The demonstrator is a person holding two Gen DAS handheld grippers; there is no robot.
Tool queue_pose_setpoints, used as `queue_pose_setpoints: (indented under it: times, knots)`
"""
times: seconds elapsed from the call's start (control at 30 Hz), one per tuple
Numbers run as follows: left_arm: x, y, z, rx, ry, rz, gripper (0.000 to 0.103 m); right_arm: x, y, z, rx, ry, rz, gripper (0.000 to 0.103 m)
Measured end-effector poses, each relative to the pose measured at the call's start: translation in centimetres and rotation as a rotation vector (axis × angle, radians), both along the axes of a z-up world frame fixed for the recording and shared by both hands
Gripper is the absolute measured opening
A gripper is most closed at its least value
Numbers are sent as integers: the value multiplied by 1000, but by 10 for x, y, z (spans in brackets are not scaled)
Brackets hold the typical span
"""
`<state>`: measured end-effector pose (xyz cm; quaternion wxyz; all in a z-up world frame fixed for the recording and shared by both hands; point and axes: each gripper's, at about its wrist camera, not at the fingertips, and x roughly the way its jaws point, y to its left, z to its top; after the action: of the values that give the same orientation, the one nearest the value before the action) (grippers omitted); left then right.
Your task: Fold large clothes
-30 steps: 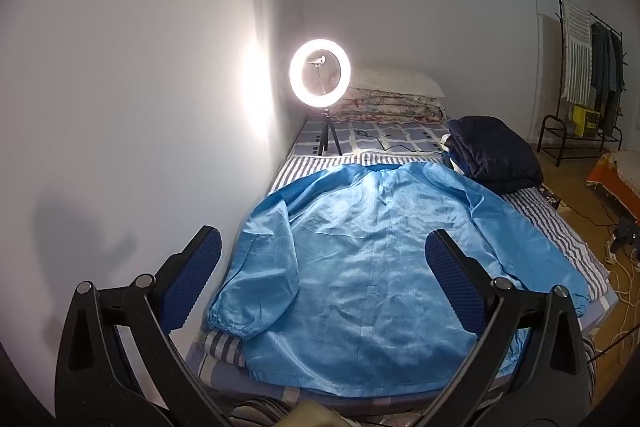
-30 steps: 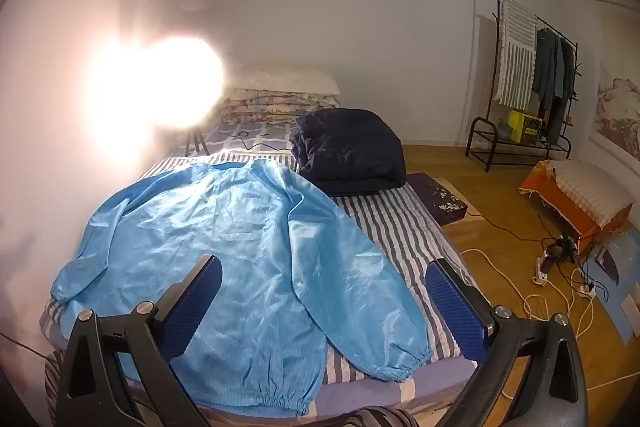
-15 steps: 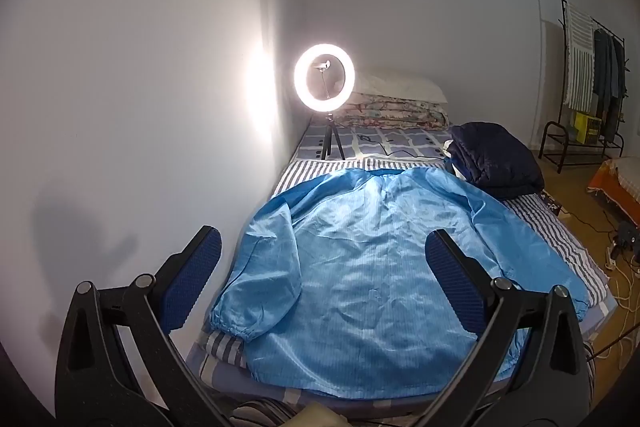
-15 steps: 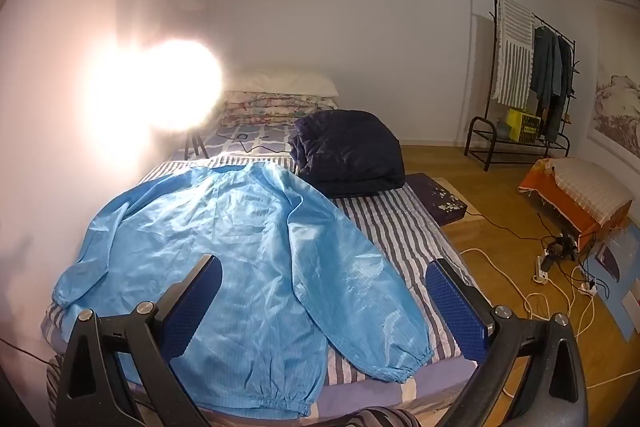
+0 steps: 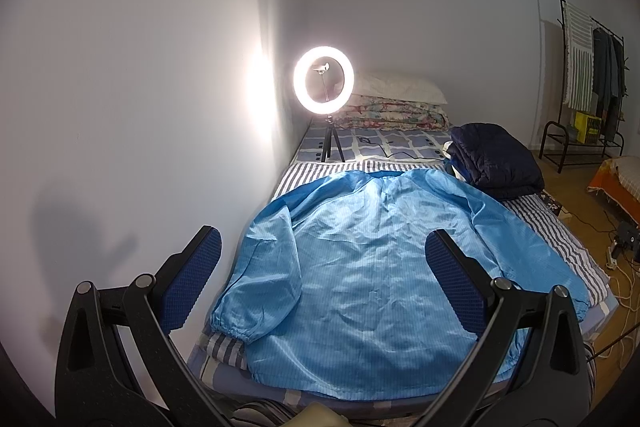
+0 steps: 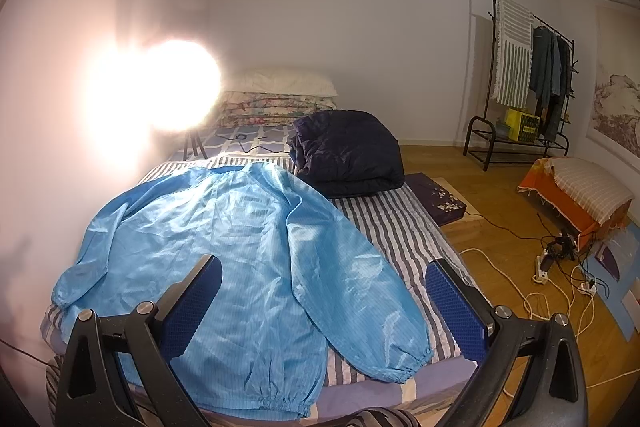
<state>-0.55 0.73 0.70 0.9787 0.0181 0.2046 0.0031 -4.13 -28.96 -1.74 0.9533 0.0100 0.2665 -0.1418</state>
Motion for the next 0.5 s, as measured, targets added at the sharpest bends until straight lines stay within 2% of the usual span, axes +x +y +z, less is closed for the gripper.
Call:
queue_pose_setpoints:
  times: [0.5]
  knots:
    - [-1, 0, -1, 3, -1, 2, 103, 1, 0, 1, 3, 0, -5, 103]
